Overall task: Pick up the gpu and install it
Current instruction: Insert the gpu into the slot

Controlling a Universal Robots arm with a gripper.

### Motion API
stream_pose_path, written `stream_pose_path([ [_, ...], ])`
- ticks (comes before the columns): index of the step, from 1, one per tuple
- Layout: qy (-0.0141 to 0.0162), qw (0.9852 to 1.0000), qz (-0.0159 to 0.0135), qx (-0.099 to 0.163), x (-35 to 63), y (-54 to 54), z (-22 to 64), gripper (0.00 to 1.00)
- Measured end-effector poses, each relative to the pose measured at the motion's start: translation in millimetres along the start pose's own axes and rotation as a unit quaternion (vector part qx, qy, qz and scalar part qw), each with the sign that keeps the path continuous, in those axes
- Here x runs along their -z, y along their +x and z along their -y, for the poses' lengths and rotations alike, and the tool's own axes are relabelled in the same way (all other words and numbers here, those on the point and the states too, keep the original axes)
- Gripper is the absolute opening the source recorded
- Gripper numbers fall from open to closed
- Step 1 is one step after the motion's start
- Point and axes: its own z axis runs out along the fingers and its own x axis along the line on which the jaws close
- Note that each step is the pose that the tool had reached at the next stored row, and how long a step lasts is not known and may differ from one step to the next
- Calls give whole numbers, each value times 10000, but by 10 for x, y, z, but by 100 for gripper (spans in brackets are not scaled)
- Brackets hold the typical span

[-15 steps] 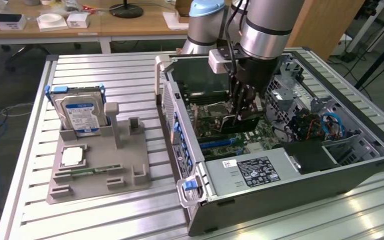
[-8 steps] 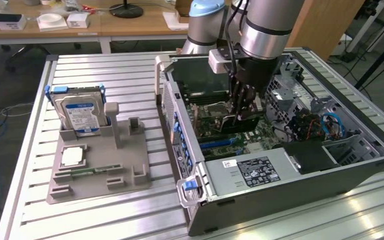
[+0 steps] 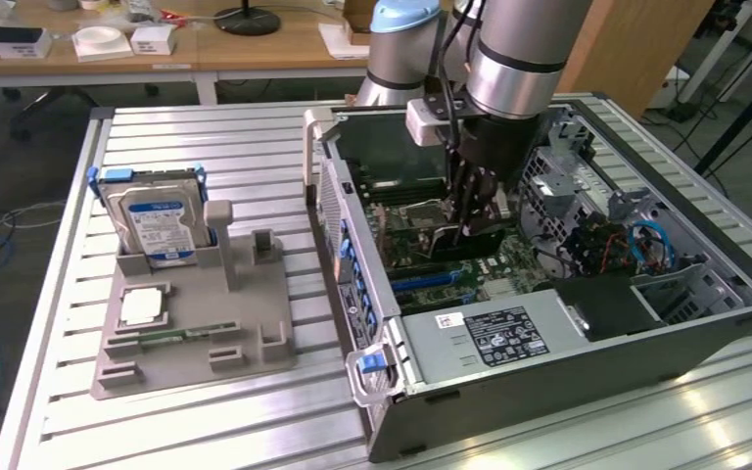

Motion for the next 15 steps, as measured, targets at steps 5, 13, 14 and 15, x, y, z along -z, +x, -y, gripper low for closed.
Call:
stream_pose_path([
  [5, 0, 10000, 0, 0, -66, -30, -19, 26],
  [13, 1, 10000, 0, 33, -211, -32, -66, 26],
  [14, 1, 10000, -1, 33, -229, -32, -72, 26],
  [15, 1, 10000, -4, 33, -244, -32, -85, 26],
])
